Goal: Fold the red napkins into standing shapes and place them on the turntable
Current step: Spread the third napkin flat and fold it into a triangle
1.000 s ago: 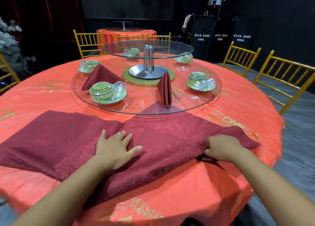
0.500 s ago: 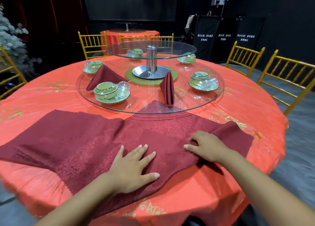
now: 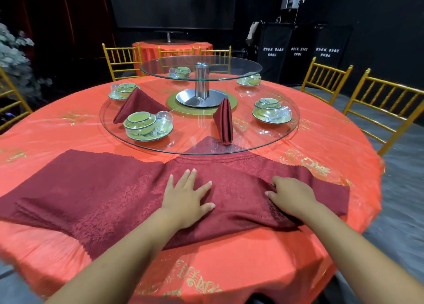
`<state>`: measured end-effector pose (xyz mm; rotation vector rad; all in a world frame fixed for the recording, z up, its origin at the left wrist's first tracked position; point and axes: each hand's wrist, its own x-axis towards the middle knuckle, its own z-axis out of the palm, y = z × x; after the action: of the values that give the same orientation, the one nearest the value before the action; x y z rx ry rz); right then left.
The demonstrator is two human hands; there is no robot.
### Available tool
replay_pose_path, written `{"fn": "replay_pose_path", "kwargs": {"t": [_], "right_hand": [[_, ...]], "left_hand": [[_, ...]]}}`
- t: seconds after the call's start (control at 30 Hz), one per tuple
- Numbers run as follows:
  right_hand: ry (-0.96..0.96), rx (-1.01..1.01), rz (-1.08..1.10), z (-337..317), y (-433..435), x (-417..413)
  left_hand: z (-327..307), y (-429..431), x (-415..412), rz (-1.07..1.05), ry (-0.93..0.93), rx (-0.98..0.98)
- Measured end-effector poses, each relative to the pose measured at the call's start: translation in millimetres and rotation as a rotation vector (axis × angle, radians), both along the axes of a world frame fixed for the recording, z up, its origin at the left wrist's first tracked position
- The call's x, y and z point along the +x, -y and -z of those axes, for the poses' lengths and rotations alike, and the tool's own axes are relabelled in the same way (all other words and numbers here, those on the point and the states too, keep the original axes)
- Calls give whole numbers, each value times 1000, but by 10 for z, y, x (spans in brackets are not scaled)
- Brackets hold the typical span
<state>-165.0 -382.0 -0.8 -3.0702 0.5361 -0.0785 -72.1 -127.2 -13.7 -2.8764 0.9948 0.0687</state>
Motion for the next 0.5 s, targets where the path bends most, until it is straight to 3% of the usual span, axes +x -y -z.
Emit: {"fn": "replay_pose_path", "kwargs": {"t": [0.1,0.2,0.33,0.5], "right_hand": [[104,27,26,69,30,74],[141,29,43,106,59,195],[194,-46,82,67,7,326],[124,-26,-93,112,-230,278]], "left_hand": [[-48,104,-61,-29,101,-83],[-5,196,-219,42,-27,-201],[150,258,-298,40,-214,-89],[258,303,-72,58,-181,-88]]}}
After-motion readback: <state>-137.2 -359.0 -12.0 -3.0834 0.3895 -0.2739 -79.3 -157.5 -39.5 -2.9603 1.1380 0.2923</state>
